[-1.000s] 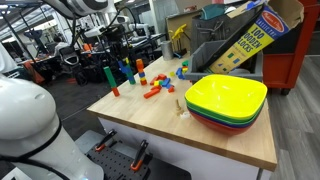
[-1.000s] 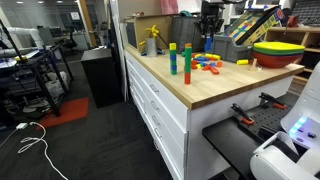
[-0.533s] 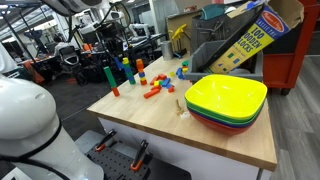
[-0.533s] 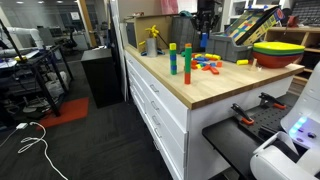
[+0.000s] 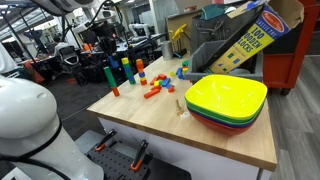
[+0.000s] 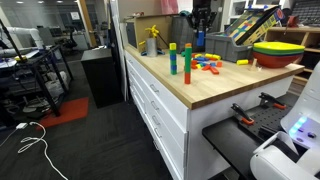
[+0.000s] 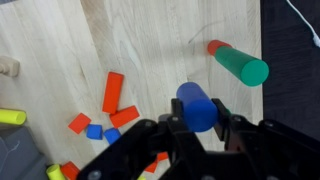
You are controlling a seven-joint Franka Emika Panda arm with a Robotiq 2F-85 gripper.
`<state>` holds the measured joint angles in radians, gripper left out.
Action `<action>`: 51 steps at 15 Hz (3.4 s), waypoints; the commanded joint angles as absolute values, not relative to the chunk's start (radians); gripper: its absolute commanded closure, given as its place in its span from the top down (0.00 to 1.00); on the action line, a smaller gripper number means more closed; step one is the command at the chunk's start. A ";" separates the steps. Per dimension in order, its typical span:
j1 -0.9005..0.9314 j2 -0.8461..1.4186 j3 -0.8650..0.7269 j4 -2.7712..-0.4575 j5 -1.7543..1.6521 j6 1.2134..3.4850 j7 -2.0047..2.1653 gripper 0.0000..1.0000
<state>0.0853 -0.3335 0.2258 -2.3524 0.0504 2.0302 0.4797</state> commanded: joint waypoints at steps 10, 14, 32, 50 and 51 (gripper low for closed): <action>0.106 -0.296 0.267 -2.247 0.049 1.923 0.512 0.08; 0.114 -0.255 0.273 -2.207 0.050 1.910 0.521 0.08; 0.145 -0.198 0.262 -2.168 0.087 1.880 0.535 0.08; 0.142 -0.182 0.239 -2.158 0.148 1.891 0.536 0.08; 0.142 -0.184 0.238 -2.159 0.150 1.893 0.535 0.08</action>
<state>0.1393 -0.1943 0.2475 -2.1823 0.1350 1.9000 0.5180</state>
